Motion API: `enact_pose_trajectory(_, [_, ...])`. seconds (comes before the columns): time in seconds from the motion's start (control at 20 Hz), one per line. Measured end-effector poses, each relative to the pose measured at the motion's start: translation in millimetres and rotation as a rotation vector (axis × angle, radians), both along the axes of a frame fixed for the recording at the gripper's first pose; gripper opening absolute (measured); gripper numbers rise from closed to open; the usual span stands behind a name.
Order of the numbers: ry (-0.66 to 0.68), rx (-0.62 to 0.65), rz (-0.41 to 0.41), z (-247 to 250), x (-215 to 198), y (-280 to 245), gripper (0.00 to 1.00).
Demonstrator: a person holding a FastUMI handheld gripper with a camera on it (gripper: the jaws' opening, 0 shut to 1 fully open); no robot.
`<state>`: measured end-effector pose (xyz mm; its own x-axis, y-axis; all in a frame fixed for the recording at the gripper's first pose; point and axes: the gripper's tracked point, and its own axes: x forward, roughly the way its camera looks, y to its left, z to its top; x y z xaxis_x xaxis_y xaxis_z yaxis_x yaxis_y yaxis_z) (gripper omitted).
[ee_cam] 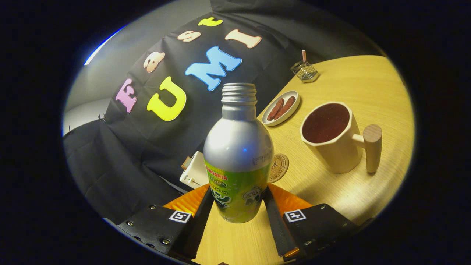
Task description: Take the bottle from table, then pour the juice into the cup, finally place the bottle on the coaster
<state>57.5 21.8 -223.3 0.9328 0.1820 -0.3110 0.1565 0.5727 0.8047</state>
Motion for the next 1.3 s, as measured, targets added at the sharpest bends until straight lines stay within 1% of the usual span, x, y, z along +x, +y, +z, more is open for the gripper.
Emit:
enact_pose_trajectory(0.2, [0.045, 0.127, -0.003, -8.7, -0.7, 3.2, 0.77])
enact_pose_trajectory(0.35, [0.047, 0.181, -0.019, -9.1, 1.2, -0.2, 0.77])
enact_pose_trajectory(0.6, [0.063, 0.320, -0.075, -10.8, 3.2, -10.9, 0.77])
enact_pose_trajectory(1.0, [0.112, 0.466, -0.062, -6.8, 7.3, 1.3, 0.76])
enact_pose_trajectory(1.3, [0.107, 0.605, -0.081, 8.5, 13.5, 12.1, 0.76])
